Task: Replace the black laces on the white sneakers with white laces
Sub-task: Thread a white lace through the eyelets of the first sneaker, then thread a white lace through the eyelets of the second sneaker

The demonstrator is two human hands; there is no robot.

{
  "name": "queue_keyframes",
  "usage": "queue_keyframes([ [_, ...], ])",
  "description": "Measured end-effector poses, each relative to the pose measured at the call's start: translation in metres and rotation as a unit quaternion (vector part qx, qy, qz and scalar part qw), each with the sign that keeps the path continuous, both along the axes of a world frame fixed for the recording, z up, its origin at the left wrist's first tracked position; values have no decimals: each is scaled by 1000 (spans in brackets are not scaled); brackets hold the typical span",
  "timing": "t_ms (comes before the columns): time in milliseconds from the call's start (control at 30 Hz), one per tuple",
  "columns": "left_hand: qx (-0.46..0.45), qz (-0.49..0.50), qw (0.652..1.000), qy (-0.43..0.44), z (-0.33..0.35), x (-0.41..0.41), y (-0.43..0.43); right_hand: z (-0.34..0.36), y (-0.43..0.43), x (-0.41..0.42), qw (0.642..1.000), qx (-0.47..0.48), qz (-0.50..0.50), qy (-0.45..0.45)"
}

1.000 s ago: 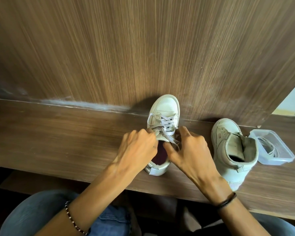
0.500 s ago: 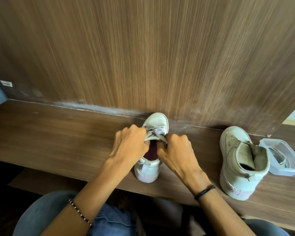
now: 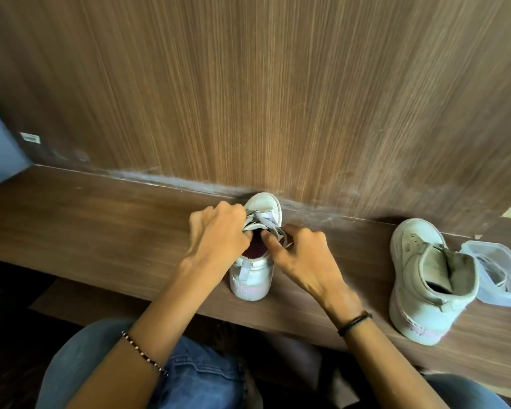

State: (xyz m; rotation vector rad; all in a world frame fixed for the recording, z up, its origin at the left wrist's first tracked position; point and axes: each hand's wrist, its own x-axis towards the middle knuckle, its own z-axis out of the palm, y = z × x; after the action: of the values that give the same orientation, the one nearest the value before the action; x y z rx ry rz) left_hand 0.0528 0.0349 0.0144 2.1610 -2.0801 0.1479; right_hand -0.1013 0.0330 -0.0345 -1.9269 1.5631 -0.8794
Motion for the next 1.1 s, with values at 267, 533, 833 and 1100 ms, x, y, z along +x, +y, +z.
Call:
queue_keyframes([
  [267,-44,-23,998,40,32,-33,11,13,16,-35,999,-4,-24,-21],
  [533,-65,-118,982,136,20,-113,16,30,32,-94,994,-70,-87,4],
  [833,14,-189,968,162,-9,-191,19,33,54,-169,978,-122,-162,47],
  [1100,50,-183,958,213,-19,-220,3,29,55,-199,959,-148,-233,59],
])
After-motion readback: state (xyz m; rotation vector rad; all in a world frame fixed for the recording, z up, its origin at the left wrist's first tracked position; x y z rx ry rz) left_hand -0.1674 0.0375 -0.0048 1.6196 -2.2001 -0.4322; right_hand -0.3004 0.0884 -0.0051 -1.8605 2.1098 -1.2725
